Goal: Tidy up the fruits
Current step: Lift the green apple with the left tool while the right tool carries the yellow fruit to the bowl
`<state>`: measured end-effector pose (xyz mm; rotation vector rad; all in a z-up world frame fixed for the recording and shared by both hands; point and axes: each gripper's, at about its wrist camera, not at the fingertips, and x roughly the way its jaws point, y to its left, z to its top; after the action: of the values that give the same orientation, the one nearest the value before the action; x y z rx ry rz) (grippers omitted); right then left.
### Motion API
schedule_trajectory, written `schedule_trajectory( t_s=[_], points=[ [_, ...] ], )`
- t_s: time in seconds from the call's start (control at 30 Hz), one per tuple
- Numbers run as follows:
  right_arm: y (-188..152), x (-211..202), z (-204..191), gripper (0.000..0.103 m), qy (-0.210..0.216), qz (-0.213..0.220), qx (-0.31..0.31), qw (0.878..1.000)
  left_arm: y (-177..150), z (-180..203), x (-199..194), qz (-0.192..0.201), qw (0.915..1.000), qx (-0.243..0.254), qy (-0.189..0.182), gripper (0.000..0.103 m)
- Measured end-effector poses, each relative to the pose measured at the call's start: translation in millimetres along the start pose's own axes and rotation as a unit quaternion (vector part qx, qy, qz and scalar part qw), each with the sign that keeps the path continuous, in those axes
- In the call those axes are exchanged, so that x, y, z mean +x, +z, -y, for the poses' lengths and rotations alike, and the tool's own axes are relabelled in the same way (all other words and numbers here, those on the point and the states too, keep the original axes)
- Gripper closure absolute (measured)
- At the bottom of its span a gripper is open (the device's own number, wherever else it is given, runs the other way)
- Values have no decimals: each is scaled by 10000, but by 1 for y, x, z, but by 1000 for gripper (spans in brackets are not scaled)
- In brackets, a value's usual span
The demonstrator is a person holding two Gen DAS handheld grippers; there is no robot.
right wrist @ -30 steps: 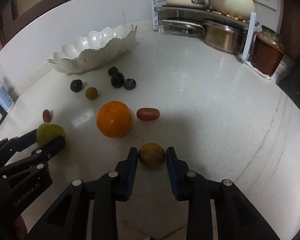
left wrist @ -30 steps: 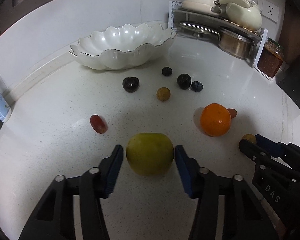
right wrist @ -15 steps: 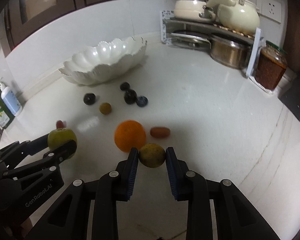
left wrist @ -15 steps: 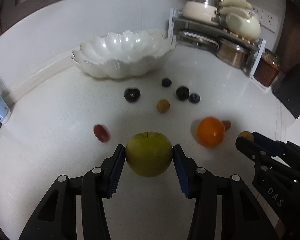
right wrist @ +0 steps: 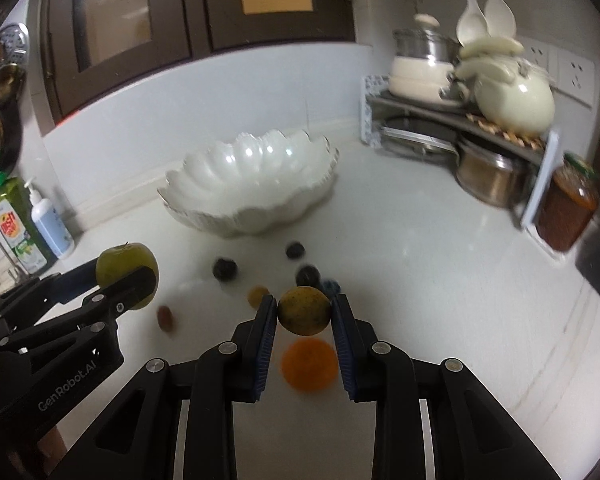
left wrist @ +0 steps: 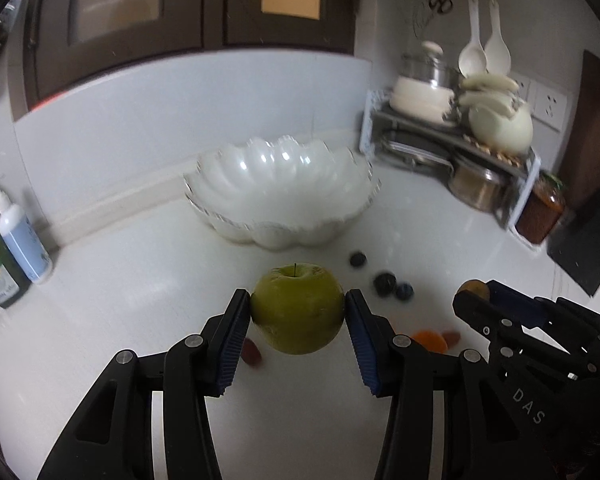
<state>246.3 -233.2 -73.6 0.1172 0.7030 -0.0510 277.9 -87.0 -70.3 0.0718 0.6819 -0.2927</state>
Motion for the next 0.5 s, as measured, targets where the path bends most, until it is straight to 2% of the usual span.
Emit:
schedule_trajectory(
  t_s=[0.17, 0.5],
  points=[
    [22, 0, -11, 73, 136, 222, -174, 9995, 19, -10, -7, 295, 9995, -40, 121, 55],
    [68, 13, -27, 73, 293, 494, -328, 9978, 53, -30, -2, 515, 9982, -125, 290, 55]
  ],
)
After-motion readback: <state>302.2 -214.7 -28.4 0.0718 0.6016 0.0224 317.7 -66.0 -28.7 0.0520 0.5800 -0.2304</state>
